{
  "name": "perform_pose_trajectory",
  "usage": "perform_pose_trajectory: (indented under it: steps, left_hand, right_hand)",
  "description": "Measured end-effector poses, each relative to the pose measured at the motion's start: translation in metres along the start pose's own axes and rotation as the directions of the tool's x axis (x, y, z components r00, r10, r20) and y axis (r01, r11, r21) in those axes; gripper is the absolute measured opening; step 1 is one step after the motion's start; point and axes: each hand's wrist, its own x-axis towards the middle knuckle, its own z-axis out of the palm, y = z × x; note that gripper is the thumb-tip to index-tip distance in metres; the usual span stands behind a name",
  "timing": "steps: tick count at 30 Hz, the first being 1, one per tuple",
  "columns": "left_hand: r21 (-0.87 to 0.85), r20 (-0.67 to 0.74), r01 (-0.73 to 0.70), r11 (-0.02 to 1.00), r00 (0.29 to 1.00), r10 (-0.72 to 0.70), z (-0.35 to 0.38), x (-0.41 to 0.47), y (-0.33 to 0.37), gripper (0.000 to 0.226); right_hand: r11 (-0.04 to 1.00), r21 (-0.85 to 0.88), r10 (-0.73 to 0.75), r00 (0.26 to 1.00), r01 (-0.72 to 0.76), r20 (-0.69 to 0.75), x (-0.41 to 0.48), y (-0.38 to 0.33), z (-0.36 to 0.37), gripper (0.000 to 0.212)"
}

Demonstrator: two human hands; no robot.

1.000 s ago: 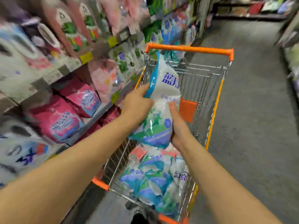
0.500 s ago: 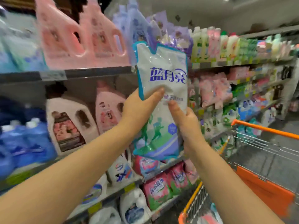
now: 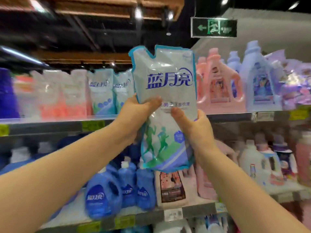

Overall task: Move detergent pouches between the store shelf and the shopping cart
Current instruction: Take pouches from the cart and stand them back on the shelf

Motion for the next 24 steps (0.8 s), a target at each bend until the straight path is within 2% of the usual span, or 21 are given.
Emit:
perform_pose_trajectory:
  steps: [2,8,10,13,14,17,21,24]
  left_hand:
    - [0.027,-0.039,0.013,1.0,0.999,-0.012,-0.025,0.023,-0.002,0.02]
    - [0.033,-0.1,-0.019,0.999,0.995,0.022,-0.075,0.102,0.002,0.011]
    - [0.024,-0.116,-0.047,0.999,0.992,0.05,-0.084,0.125,0.006,0.012]
    - [0.045,-0.127,-0.113,0.993,0.985,0.118,-0.101,0.156,0.011,0.011]
    - [0.057,-0.133,-0.133,0.99,0.981,0.139,-0.107,0.166,0.012,0.011]
    - [0.094,-0.147,-0.172,0.981,0.972,0.184,-0.128,0.192,0.013,0.01]
    - [0.135,-0.138,-0.17,0.976,0.972,0.188,-0.161,0.224,0.001,0.009]
    - [0.145,-0.118,-0.136,0.98,0.981,0.154,-0.186,0.244,-0.014,0.008]
  right_hand:
    - [1.0,0.014,-0.016,0.999,0.015,0.051,0.021,0.009,0.032,0.077]
    - [0.992,0.092,-0.095,0.981,0.081,0.171,0.097,0.015,0.108,0.093]
    - [0.991,0.097,-0.109,0.972,0.09,0.21,0.122,0.013,0.128,0.09]
    - [0.987,0.11,-0.14,0.954,0.114,0.266,0.159,0.011,0.156,0.062]
    - [0.986,0.098,-0.153,0.949,0.131,0.274,0.17,0.009,0.165,0.06]
    - [0.983,0.093,-0.179,0.938,0.159,0.295,0.195,0.008,0.196,0.079]
    - [0.987,0.021,-0.159,0.933,0.161,0.323,0.216,0.017,0.23,0.09]
    - [0.988,-0.041,-0.128,0.928,0.152,0.35,0.227,0.031,0.249,0.075]
